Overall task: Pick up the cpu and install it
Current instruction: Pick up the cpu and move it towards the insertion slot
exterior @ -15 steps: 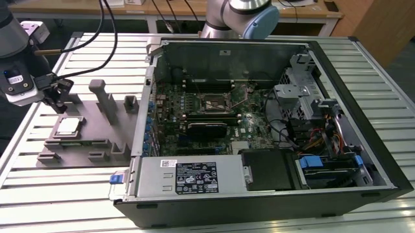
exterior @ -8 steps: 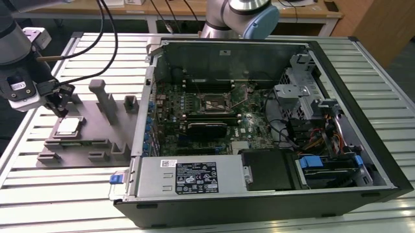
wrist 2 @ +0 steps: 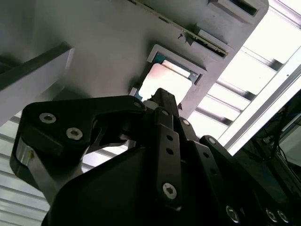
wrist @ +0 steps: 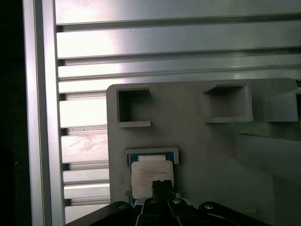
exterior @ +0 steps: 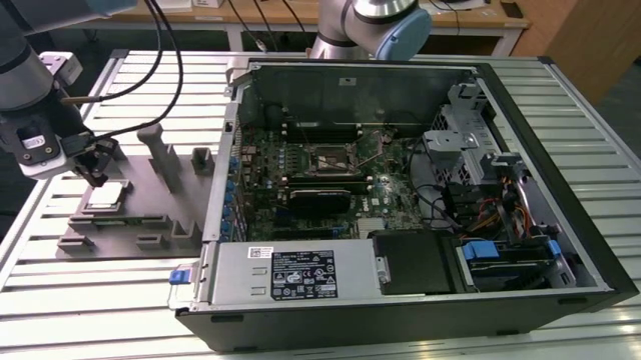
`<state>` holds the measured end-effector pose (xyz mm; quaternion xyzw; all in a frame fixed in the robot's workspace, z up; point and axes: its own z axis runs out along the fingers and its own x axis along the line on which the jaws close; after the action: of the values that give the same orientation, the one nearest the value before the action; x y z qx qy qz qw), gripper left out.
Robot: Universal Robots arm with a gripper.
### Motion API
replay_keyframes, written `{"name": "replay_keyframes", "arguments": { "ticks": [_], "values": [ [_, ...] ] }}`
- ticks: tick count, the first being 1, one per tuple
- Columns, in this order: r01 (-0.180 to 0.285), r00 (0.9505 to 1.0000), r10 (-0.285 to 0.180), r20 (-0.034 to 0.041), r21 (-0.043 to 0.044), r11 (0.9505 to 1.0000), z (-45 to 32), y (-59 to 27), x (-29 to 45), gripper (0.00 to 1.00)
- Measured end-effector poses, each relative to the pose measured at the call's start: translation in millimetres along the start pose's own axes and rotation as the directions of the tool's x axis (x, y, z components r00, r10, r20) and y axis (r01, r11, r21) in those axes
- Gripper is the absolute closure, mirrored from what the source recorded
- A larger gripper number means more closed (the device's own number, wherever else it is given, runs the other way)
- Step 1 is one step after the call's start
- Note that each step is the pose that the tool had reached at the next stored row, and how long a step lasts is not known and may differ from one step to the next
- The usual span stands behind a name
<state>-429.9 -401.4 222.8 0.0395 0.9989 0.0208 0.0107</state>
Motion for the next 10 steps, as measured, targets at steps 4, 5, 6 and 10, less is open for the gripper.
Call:
{"name": "replay_keyframes", "arguments": {
  "ticks": [4,5,6,10],
  "values": [
    [0.0,1.0,0.0,-0.0002,0.0001,1.0,4.3,-0.4,1.1,0.89],
    [0.0,1.0,0.0,0.0,0.0,1.0,5.3,-0.6,1.4,0.89],
    [0.0,1.0,0.0,-0.0001,0.0,1.0,6.2,-0.8,1.7,0.89],
    [0.001,1.0,-0.001,0.0001,-0.0001,1.0,10.6,-1.2,3.1,0.89]
  ]
}}
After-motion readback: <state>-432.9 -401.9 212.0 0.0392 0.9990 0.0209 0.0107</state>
